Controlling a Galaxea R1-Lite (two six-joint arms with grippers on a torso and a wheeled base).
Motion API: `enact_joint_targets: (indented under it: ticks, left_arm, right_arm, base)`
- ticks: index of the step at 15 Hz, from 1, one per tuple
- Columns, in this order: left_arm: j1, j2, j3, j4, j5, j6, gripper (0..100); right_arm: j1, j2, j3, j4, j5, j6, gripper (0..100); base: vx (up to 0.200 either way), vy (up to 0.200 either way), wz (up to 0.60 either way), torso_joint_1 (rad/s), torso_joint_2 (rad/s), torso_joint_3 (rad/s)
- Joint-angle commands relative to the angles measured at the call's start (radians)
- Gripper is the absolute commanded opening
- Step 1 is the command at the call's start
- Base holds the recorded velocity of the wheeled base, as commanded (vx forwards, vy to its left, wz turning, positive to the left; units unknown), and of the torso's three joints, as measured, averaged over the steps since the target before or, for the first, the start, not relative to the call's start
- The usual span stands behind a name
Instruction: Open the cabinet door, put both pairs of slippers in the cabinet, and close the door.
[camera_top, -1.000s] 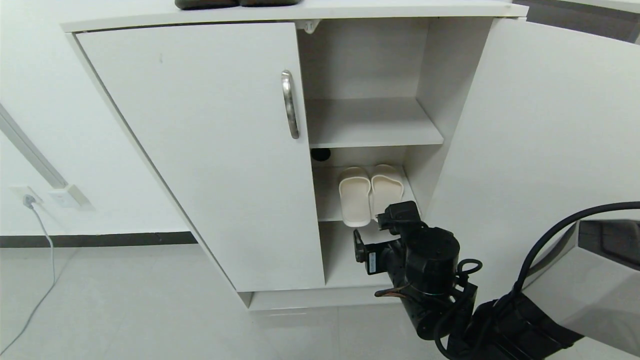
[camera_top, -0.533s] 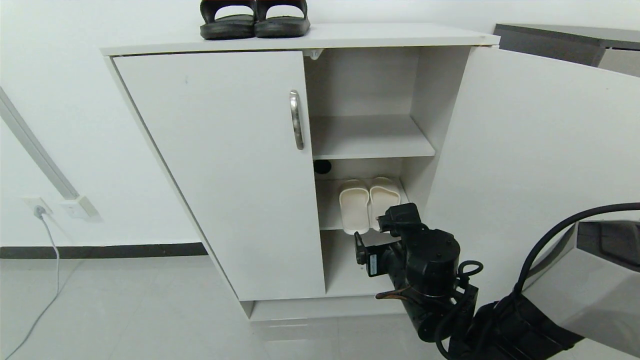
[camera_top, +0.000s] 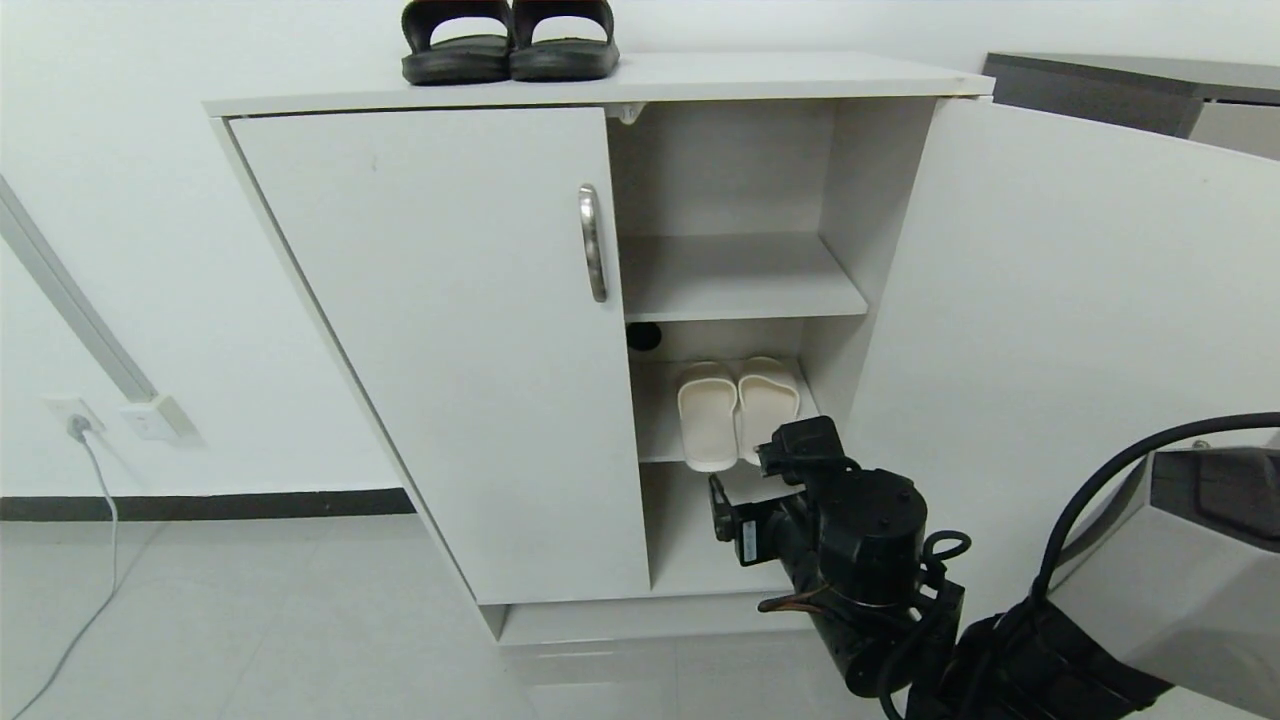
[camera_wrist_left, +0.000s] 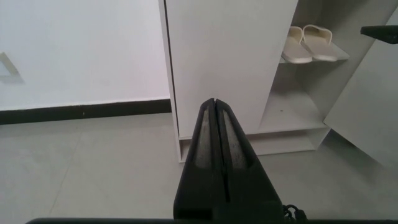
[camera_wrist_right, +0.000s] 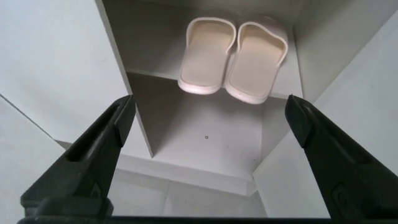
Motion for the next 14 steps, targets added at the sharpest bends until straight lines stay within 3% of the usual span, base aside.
enact_joint_targets:
  ticks: [1,13,14]
  left_arm:
    - [0.0,0.002,0.0,0.0,0.0,0.0,0]
    - [0.0,0.002,0.0,0.0,0.0,-0.002,0]
    - [0.0,0.002,0.0,-0.002,0.0,-0.002,0]
  right_arm:
    - [0.0,0.0,0.003,-0.002,0.0,0.0,100]
    - [-0.031,0.004,0.051,-0.048,0.029,-0.041,100]
    - [-0.031,0.004,0.057,-0.056,0.037,-0.046,100]
  base:
    - [0.0,0.2,0.0,0.002,0.0,0.012]
    - [0.0,0.2,0.0,0.003,0.0,0.005]
    - [0.0,0.0,0.0,0.0,0.0,0.0]
